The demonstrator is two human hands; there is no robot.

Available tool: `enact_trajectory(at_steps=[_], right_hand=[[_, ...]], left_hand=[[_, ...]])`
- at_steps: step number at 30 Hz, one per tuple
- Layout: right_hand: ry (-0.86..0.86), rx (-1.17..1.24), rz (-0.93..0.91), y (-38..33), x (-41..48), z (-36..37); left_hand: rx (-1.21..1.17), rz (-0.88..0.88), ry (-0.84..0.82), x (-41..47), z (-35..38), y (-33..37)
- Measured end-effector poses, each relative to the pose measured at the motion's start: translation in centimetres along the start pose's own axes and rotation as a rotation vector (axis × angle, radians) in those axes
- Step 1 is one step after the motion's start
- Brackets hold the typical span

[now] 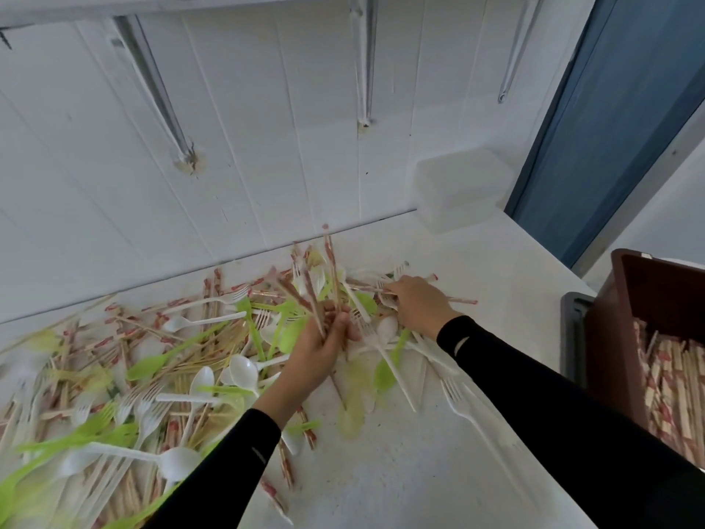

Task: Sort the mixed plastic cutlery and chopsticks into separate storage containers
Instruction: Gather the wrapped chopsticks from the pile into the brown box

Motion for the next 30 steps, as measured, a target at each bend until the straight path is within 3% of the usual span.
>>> enact_trajectory(at_steps=[4,7,13,16,21,27,30], right_hand=[[0.007,-0.198,0.035,1.7,-0.5,-0.1],[-0.019,-0.166,0.024,2.7,-1.2,-0.2],[-0.029,-0.105,-0.131,2.2,-3.0,-0.5],[0.006,0.011,-0.108,2.3,-3.5,-0.4],[0.072,-0.041,-0.062,2.6,-2.7,0.5],[0.095,-0.105,-0.243,0.9,-1.9,1.0],[0.158,-0.129,-0.22,0.9,-1.5,0.9]], left_hand=[[-0.043,-0.046,0.196,2.1,-2.7,1.4],[0.056,-0.095,0.199,3.5,-3.5,1.8],[0.138,-0.119,0.119,5.1,-2.0,1.7],[0.326,-0.086,0.033,6.0,-0.7,1.5],[0.551,-0.019,-0.124,8.5,1.3,1.2],[1.123,0.138,-0.165,11.4,3.3,0.3],[1.131,0.085,-0.282,12.3,4.0,-0.8]])
Point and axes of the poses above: each hand's wrist, its own x-axis towards the middle knuckle, its own z-axis out of the palm, y = z × x, the point moved 6 cm from there along x, towards the middle knuckle, and after that the axes turned 3 degrees about y, right-handed, at the moved point
